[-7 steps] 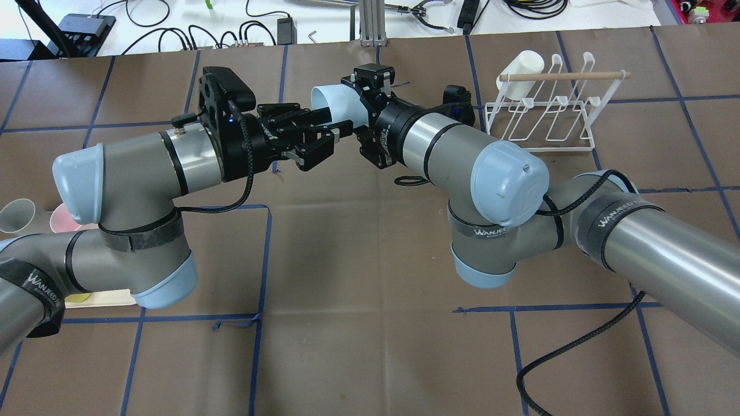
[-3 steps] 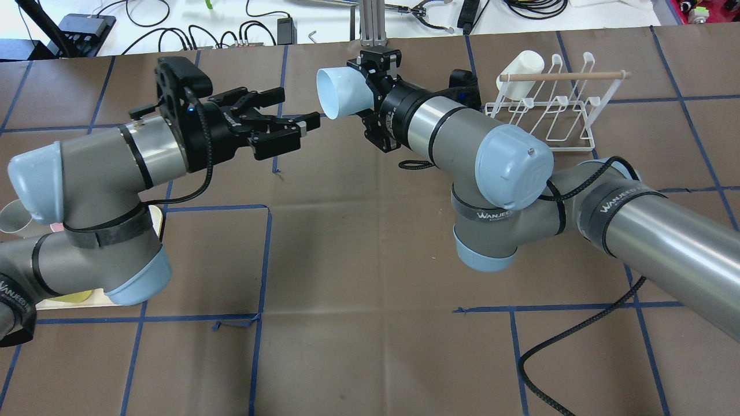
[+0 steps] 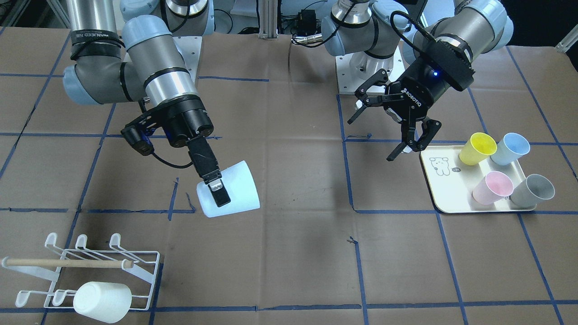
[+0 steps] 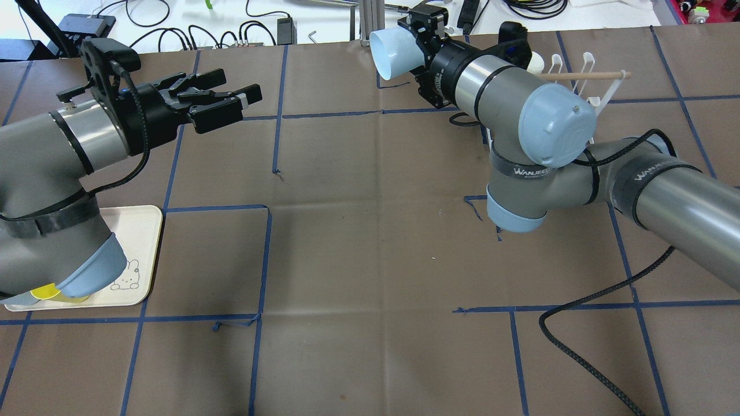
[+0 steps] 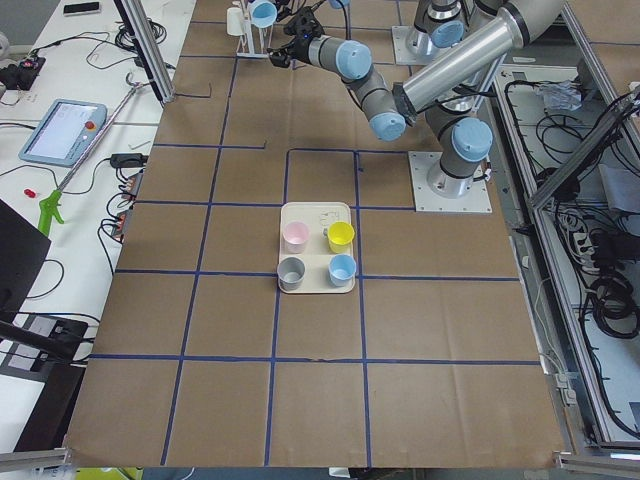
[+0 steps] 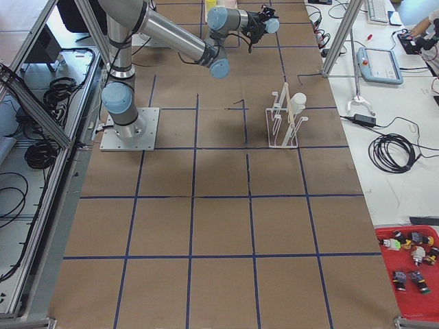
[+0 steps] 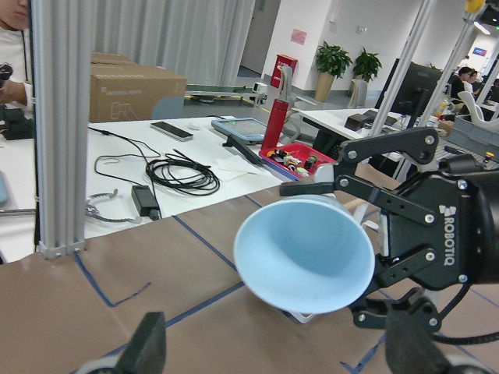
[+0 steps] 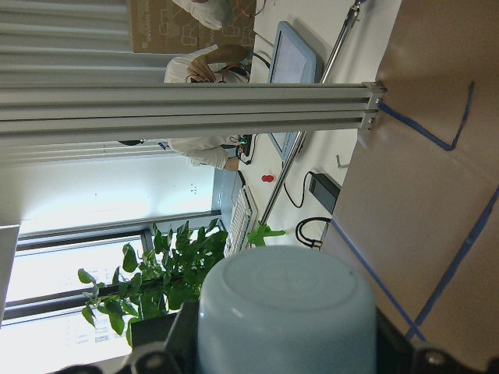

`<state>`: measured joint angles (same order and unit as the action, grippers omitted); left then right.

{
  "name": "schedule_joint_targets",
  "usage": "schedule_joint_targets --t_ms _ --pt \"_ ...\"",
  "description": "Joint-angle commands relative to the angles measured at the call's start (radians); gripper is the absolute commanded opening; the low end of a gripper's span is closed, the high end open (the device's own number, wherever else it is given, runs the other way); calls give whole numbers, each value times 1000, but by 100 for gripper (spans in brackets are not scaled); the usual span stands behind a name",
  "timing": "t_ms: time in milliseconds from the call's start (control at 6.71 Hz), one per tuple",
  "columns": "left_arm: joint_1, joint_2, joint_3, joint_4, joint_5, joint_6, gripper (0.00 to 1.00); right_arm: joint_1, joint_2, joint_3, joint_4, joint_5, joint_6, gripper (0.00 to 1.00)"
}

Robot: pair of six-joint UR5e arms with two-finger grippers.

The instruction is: Transfer IKEA cup to right arm and place on rack

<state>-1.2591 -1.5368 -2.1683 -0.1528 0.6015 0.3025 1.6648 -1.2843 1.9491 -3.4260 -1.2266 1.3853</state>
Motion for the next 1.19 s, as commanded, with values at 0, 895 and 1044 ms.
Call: schedule_joint_targets --t_ms 0,895,1044 --pt "-34 -9 155 -318 288 0 99 -124 3 -2 1 -27 -430 9" --pt "-318 -63 642 -1494 981 -395 99 -356 45 -51 -1 -221 -1363 9" --pt "-313 -45 639 -1492 985 -384 99 -375 113 -99 -12 -218 -1447 9"
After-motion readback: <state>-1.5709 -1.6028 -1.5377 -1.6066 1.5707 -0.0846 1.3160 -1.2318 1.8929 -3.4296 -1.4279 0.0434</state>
